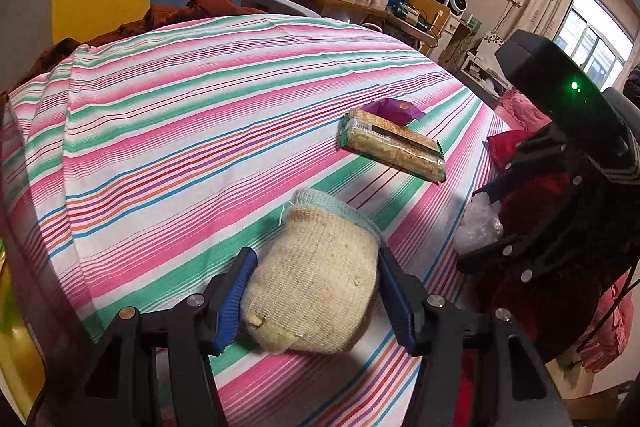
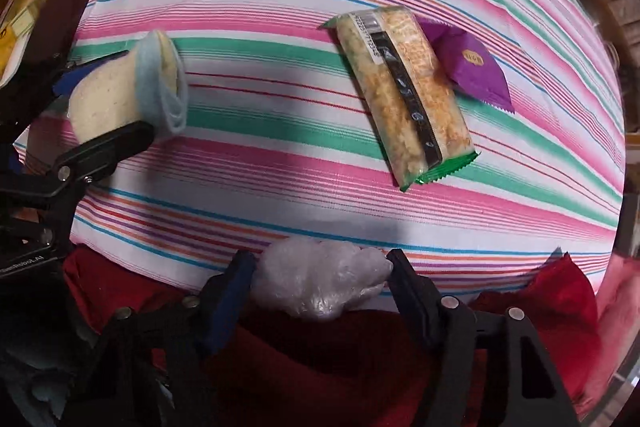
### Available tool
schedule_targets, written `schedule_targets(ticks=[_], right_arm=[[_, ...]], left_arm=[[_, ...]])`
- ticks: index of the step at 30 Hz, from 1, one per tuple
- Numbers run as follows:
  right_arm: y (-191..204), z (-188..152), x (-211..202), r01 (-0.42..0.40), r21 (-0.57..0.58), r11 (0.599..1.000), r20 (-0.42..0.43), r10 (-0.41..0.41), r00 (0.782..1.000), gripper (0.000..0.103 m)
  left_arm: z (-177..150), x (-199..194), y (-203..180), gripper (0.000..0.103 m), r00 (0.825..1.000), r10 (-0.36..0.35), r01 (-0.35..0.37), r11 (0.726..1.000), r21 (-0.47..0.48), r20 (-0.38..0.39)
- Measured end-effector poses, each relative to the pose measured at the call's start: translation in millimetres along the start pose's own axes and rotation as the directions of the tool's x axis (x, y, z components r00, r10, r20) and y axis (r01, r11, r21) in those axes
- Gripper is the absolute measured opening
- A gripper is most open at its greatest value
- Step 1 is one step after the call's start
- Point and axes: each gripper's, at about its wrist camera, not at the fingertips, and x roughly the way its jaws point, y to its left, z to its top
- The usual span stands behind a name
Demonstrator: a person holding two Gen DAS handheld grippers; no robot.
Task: Organize objects
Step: 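Grasp the beige knit mitten with the left gripper while the right gripper grasps the white plastic bag, then carry the mitten and white bag into the gold tray and release them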
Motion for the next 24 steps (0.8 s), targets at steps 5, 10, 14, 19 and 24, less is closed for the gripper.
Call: schedule_targets(ticks=[5,10,14,19,24], right_arm=[[-10,-9,-8,-0.051,0.073,0.996,0.083,0.045,0.996,0.064],[-19,-19,-27,-0.076,0.153,0.985,0.207,0.044,0.977,0.064],[-11,-16,-62,-0.122,0.199,0.972,0.335,0.049,0.941,0.065],[35,27,-107,-0.192,0.120,0.974,0.478,0.113,0.871,0.065],[93,63,-142,-0.276,0.010,0.961,0.572,0.221,0.790,0.065]], left_arm=[[-3,-21,1,0.059,1.000,0.019,-0.018,1.000,-0.021,0.025],[-2,-63,-1,0.059,0.992,0.044,-0.042,0.999,-0.016,0.119],[-2,-99,10,0.059,0.979,0.081,-0.070,0.996,-0.063,0.187],[-9,-143,45,0.059,0.951,0.163,-0.114,0.975,-0.193,0.262],[-24,-183,96,0.059,0.911,0.294,-0.184,0.917,-0.354,0.290]])
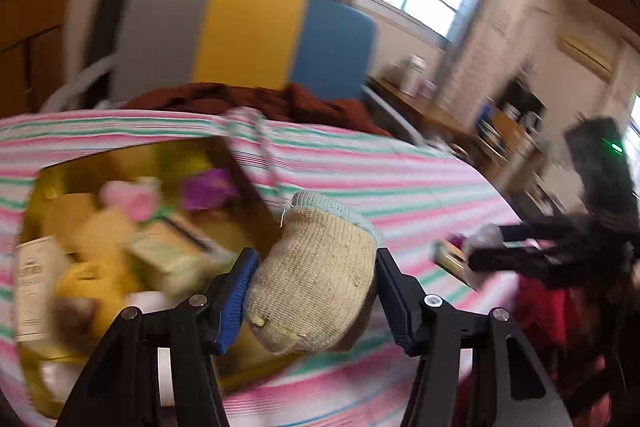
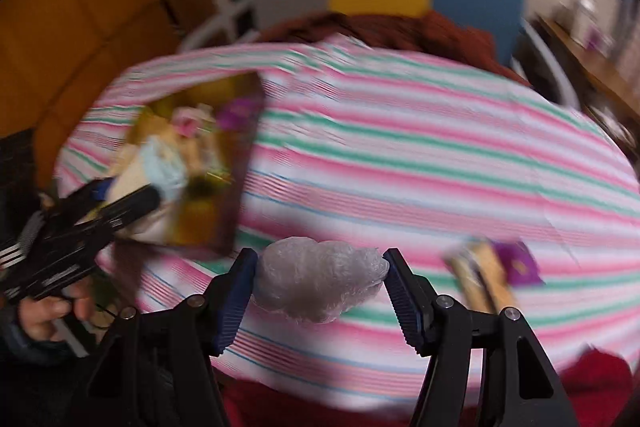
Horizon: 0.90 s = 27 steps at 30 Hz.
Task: Organize objects
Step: 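Carry the mitten and white bag into the gold tray and release them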
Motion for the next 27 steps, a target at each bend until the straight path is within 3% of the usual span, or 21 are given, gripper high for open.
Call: schedule_targets(ticks=[7,11,15,22,27], right_arm=[[75,19,40,-0.152,-0.097,0.984,-0.007,0.152,0.988,0.065],[94,21,71,-0.160,-0.067,0.985,-0.028,0.159,0.987,0.070],[97,18,82,-0.167,-0.041,0.985,-0.034,0.165,0.986,0.086],[89,10,84,-0.142,-0.014,0.990,-0.039,0.142,0.989,0.086],[84,6,84,-0.126,0.000,0.992,-0.029,0.126,0.992,0.086]], left_arm=[[10,-25,72,0.059,0.993,0.110,-0.101,0.980,-0.169,0.042],[17,-25,95,0.060,0.991,0.130,-0.118,0.967,-0.225,0.040],[26,-14,95,0.060,0.995,0.096,-0.083,0.966,-0.244,0.040],[46,11,83,0.058,0.999,0.028,-0.018,0.966,-0.258,0.035],[42,9,73,0.058,0.999,0.040,-0.030,0.972,-0.233,0.035]])
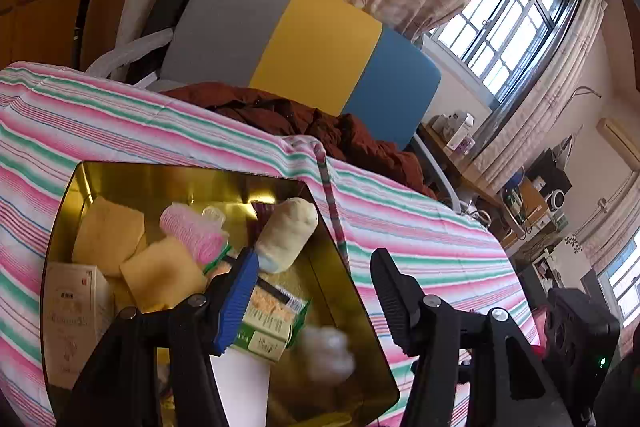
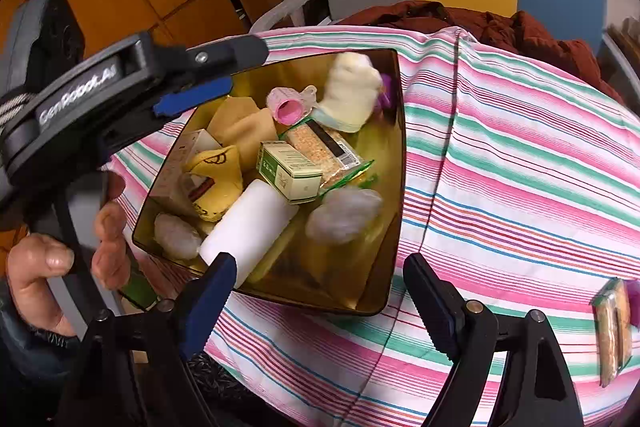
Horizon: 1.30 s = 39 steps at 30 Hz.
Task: Organize objects
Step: 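Carry the mitten and white bag into the gold tray and release them, then move both grippers back to the remaining items on the cloth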
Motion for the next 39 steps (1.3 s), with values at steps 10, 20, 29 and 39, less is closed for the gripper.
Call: schedule_targets(ticks=[10,20,29,39], right_arm=[[10,1,-7,0.036,-0.004,0.999,0.073,-0.036,0.997,0.086],[26,-1,-5,0.172,-0.014,0.985,0.150,-0.168,0.974,0.096],[44,-1,-12,0.357,-0.054,0.932,0.261,-0.332,0.906,0.100],[39,0,-16,0.374,-0.001,0.927,0.291,-0.358,0.887,0.101]], left_arm=[[-27,-37,16,0.058,0.989,0.143,-0.145,0.989,0.038,0.050],[-46,-64,20,0.060,0.928,0.363,-0.368,0.928,0.053,0.081],[-60,-71,17,0.060,0.902,0.422,-0.427,0.903,0.045,0.088],[-63,-79,10,0.060,0.893,0.436,-0.444,0.894,0.062,0.108]])
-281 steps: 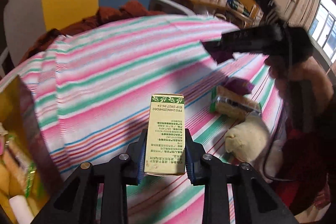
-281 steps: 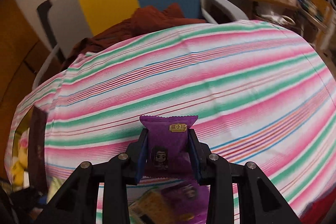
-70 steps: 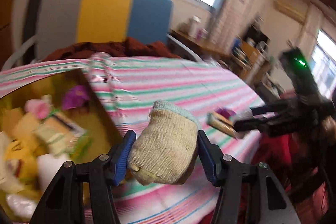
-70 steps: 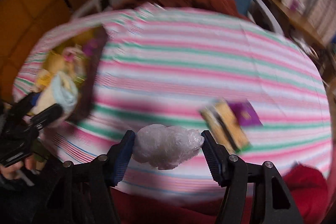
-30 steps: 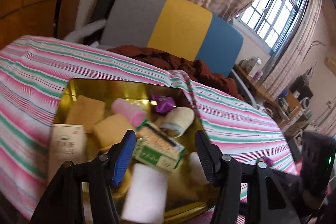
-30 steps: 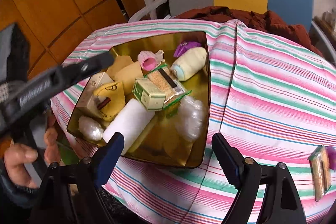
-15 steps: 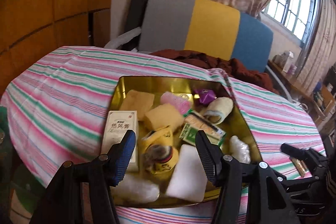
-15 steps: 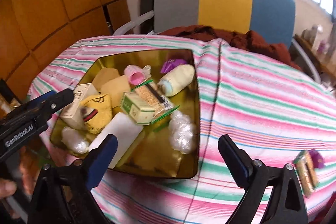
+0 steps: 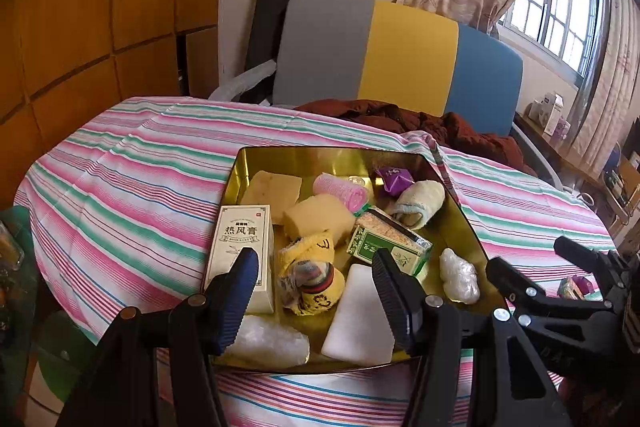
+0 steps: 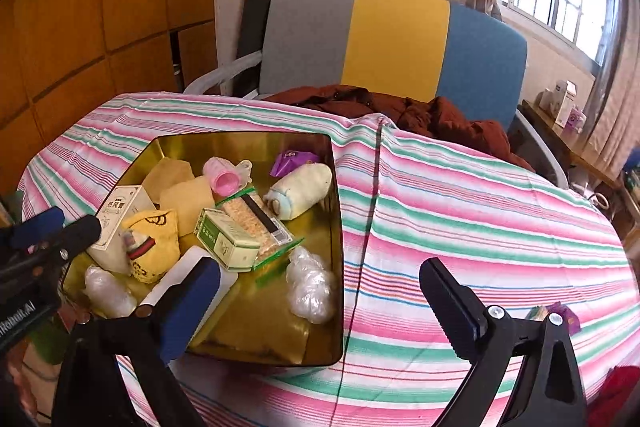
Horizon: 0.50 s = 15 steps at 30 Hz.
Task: Organize objects
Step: 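Move both grippers back to the remaining items on the cloth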
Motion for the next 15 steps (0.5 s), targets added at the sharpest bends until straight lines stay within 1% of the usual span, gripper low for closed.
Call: schedule_targets(ticks=[7,11,15], right_arm=[[4,-8,-4,-0.020,-0.006,1.000,0.009,0.020,1.000,0.101],[3,-7,-7,-0.018,-0.014,1.000,0.024,0.019,1.000,0.102],[-2,-5,-3,-0.010,-0.014,1.000,0.014,0.010,1.000,0.102]], left_arm=[[-3,-4,-5,0.060,1.000,-0.001,0.001,1.000,0.019,0.010],[-3,-4,-7,0.060,1.000,-0.010,0.010,1.000,0.028,0.004],[-4,-2,-11,0.060,1.000,-0.016,0.016,0.999,0.041,-0.005]])
